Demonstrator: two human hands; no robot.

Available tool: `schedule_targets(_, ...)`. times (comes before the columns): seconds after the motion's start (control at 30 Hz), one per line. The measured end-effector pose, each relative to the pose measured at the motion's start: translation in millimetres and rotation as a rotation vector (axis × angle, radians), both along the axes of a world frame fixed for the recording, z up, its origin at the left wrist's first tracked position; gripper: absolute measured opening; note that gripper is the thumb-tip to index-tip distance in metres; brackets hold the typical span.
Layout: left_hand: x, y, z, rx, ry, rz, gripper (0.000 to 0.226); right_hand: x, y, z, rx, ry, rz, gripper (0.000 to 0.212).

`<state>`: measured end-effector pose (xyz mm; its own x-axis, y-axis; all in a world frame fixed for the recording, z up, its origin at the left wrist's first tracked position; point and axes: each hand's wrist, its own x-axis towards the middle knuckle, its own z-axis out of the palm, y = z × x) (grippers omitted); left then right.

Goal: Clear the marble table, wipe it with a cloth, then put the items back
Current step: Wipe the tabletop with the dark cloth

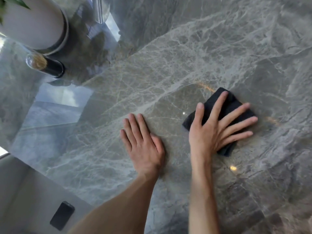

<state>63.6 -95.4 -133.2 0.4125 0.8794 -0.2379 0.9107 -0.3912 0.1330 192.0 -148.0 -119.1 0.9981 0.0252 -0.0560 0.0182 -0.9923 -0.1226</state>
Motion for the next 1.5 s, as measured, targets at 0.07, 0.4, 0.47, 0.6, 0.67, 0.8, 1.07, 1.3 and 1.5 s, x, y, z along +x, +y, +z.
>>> schedule_targets(0.07,1,0,1,-0.012,0.005,-0.010,0.068,3,-14,-10,-0.060,0.018,0.160,0.062)
schedule_targets(0.4,0,-1,3,-0.044,0.001,-0.009,0.068,10,-6,-11,-0.022,-0.016,0.509,0.056)
schedule_targets(0.47,-1,-1,3,-0.035,-0.004,-0.006,0.069,-13,-41,-7,-0.020,0.026,0.748,0.055)
schedule_targets(0.6,0,0,5,-0.043,-0.011,0.000,0.069,-15,-132,-4,-0.108,0.070,0.893,0.057)
schedule_targets(0.67,1,-1,6,-0.056,-0.011,0.005,0.069,25,-142,-8,-0.152,0.053,0.651,0.057)
schedule_targets(0.8,2,-1,5,-0.065,-0.012,0.005,0.069,86,-60,-13,-0.041,0.032,0.160,0.060)
schedule_targets(1.07,1,-1,6,-0.062,-0.031,-0.008,0.069,-32,-159,7,-0.161,0.118,0.970,0.055)
schedule_targets(1.3,-1,-2,6,-0.060,-0.030,-0.012,0.070,80,-47,-11,-0.012,0.009,0.057,0.056)
schedule_targets(1.5,-1,-3,6,-0.048,-0.028,-0.011,0.071,-3,-169,9,-0.123,0.133,1.316,0.054)
